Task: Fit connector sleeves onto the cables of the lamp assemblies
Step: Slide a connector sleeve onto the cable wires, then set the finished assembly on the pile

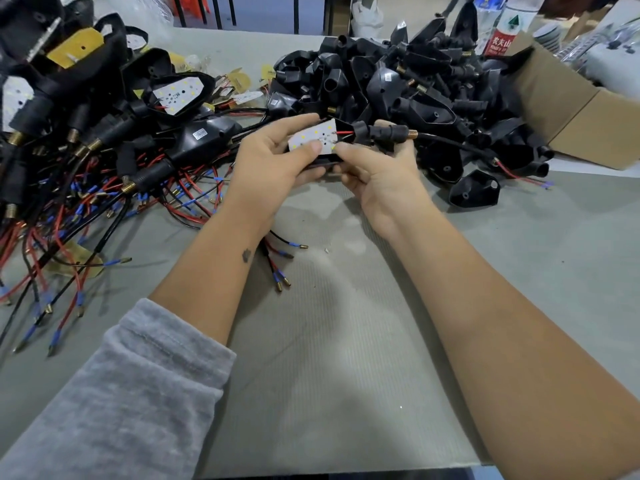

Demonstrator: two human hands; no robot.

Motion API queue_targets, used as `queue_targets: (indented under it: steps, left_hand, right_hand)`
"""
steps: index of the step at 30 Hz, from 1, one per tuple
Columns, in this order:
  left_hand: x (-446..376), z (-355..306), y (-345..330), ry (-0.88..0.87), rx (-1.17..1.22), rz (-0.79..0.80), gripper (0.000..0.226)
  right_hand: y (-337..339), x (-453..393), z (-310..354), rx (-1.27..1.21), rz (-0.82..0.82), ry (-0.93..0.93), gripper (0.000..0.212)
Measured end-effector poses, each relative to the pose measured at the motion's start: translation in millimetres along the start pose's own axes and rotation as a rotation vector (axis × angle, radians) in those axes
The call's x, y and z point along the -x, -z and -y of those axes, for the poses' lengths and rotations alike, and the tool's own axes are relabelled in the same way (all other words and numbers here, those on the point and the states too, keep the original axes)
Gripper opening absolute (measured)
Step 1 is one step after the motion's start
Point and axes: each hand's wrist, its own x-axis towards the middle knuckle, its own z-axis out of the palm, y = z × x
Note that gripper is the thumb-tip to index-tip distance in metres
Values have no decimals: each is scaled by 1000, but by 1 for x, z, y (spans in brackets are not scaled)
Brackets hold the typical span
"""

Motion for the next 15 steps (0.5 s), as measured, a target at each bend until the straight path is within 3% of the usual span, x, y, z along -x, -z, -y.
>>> queue_targets:
  steps: [4,7,11,15]
  left_hand:
    - [-8,-1,11,49,113,-236,16]
    - [-6,-2,12,78,165,-302,12]
    - [-2,-13,16,90,244,-347,14]
    - [-7,-39,47,8,40,-379,10]
  right_hand:
    - [4,-4,6,25,7,-55,20]
    - [11,-6,12,-25,-29,-119,10]
    - [17,-2,16,100,26,77,19]
    - [5,9,11,370,122,228,16]
